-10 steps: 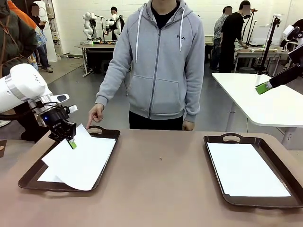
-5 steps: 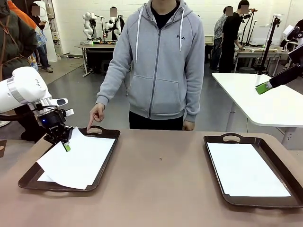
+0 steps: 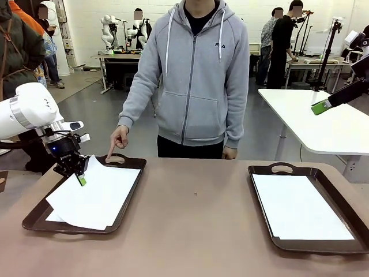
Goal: Sort the A4 documents.
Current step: Place the A4 Paper in the designated Handle tray.
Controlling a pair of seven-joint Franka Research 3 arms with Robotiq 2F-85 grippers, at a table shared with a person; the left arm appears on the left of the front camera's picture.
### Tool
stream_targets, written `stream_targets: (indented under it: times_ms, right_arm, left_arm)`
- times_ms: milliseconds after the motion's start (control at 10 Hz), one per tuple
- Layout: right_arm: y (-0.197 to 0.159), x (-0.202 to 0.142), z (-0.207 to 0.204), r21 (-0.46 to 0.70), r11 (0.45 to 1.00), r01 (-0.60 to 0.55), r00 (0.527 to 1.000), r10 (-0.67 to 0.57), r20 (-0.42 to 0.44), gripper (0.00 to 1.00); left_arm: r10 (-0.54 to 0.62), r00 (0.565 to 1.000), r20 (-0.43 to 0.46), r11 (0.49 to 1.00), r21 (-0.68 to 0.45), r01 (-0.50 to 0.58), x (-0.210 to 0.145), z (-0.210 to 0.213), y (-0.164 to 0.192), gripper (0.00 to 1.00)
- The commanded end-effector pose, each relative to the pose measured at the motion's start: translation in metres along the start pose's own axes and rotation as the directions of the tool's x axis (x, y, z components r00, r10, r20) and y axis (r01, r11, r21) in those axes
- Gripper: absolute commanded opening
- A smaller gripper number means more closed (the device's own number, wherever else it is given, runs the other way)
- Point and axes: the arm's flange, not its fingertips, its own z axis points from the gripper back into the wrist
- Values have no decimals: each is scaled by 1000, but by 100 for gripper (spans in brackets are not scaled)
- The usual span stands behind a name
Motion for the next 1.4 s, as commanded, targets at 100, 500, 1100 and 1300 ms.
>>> stream_targets:
  times_ms: [100,500,1100,1300]
  right_arm:
    - [1,0,0,13,1000,-9,1000,9,11,100]
    - [1,0,0,13,1000,-9,1000,9,11,100]
    - [1,0,0,13,1000,-9,1000,9,11,100]
    - [1,0,0,13,1000,-9,1000,9,11,100]
  left_arm:
    - [50,998,33,999,2,-50,-2,-3,-4,1]
    - [65,996,57,998,14,-66,-8,0,-3,23]
    - [89,993,72,992,85,-95,-14,9,-2,82]
    - [88,993,79,992,87,-95,-15,10,-2,100]
